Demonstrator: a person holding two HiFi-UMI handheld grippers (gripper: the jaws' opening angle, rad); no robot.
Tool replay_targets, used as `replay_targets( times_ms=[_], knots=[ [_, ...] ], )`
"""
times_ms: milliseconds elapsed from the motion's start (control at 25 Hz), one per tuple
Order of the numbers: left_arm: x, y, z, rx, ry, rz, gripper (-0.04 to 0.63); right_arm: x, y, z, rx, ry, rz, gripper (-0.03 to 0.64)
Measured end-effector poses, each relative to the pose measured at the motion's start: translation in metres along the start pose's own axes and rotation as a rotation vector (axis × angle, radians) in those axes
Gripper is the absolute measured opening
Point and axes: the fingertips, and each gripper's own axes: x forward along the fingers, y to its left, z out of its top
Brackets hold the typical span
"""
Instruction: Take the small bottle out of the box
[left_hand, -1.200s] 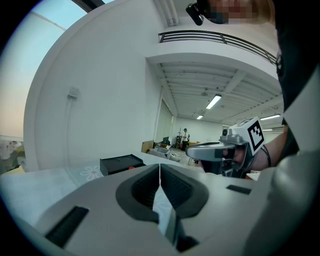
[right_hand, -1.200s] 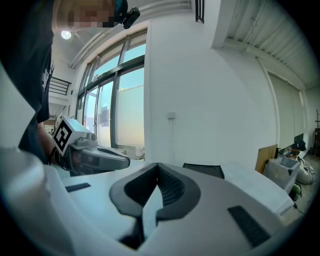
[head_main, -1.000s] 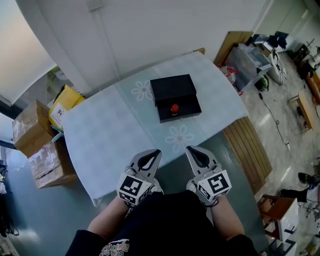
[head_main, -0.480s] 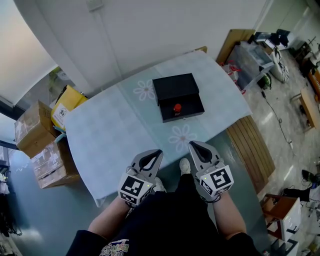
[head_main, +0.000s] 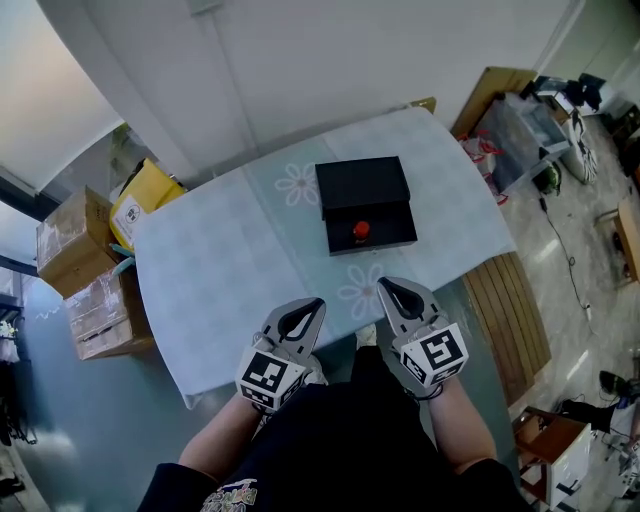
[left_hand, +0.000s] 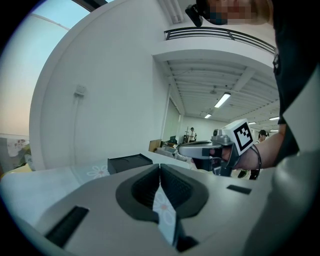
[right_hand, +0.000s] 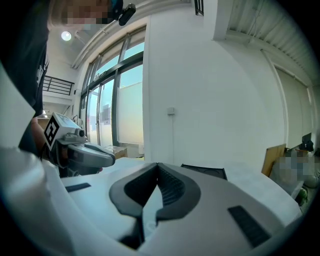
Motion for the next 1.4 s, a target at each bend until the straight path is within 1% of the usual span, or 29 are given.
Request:
replay_targets(
  times_ms=[360, 520, 640, 1000, 1280, 1320, 1400],
  knots=[
    [0.042, 0.013, -0.002, -0.013, 0.022, 0.032, 0.03, 0.02, -0.034, -0.009, 0.033, 0.024, 0.048, 0.018],
    [0.062, 0.013, -0.005, -0.007, 0.039, 0.042, 0.031, 0.024, -0.05, -0.019, 0.059, 0.035, 0.064, 0.018],
    [0.075, 0.016, -0.008, 0.003, 0.052, 0.047, 0.031, 0.028, -0.06, -0.024, 0.077, 0.037, 0.072, 0.018],
    [0.112, 0.025, -0.019, -0.002, 0.102, 0.077, 0.031, 0.038, -0.088, -0.038, 0.144, 0.045, 0.091, 0.018],
    [0.14, 0.032, -0.035, 0.0, 0.137, 0.086, 0.032, 0.037, -0.104, -0.051, 0.162, 0.07, 0.097, 0.018],
    [0.144, 0.033, -0.037, 0.002, 0.141, 0.085, 0.037, 0.036, -0.106, -0.052, 0.162, 0.073, 0.097, 0.02],
    [0.152, 0.034, -0.04, -0.003, 0.146, 0.088, 0.074, 0.036, -0.112, -0.054, 0.158, 0.078, 0.097, 0.018]
  ],
)
